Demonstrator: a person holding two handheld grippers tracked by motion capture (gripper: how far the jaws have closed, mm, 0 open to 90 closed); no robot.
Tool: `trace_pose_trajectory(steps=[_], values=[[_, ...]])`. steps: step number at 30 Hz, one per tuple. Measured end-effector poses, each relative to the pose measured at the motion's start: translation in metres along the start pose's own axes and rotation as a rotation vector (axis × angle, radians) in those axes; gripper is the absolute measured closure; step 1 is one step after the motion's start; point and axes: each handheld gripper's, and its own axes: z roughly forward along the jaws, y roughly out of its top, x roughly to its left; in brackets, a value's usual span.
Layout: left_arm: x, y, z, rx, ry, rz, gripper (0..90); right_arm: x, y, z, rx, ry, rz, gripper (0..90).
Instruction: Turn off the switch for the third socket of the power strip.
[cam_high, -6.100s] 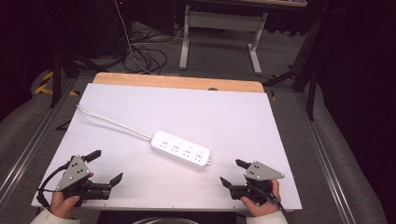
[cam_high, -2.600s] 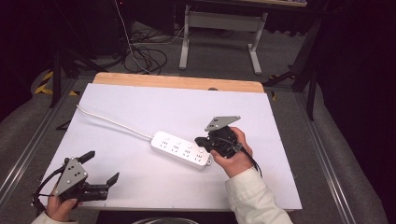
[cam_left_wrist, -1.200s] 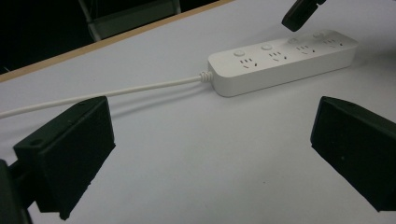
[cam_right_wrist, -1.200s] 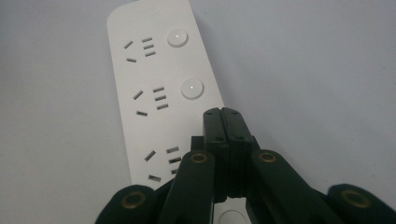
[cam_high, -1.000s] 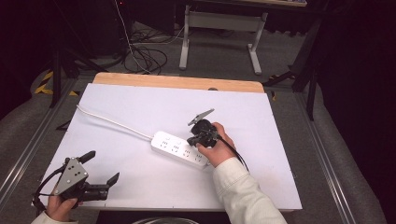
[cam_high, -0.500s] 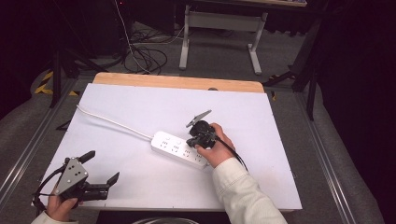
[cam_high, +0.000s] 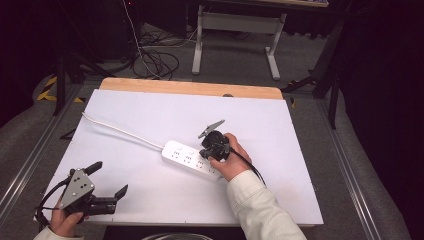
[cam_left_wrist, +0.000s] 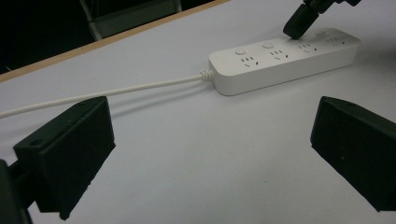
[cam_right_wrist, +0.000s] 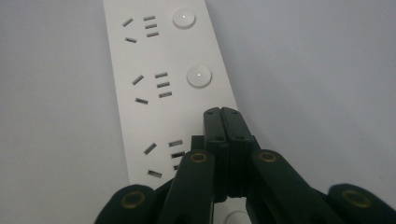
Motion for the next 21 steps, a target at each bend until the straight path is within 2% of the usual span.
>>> trace_pose_trajectory(steps=[5,15,21], values=[[0.0001,0.0001,0.0002,-0.001,0.0,0.003,0.1,0.0001,-0.0016,0.001,-0.006,-0.005,0.001,90.0],[0.0,0.0001,0.0002,0.0,-0.001,0.001,0.1,-0.0024,-0.0037,0.0011,-0.021,0.013,0.018,90.0],[-0.0001,0.0001,0.0001,-0.001,-0.001,0.0,0.1,0.0016,-0.0034,0.0012,-0.018,-0.016,0.01,90.0]])
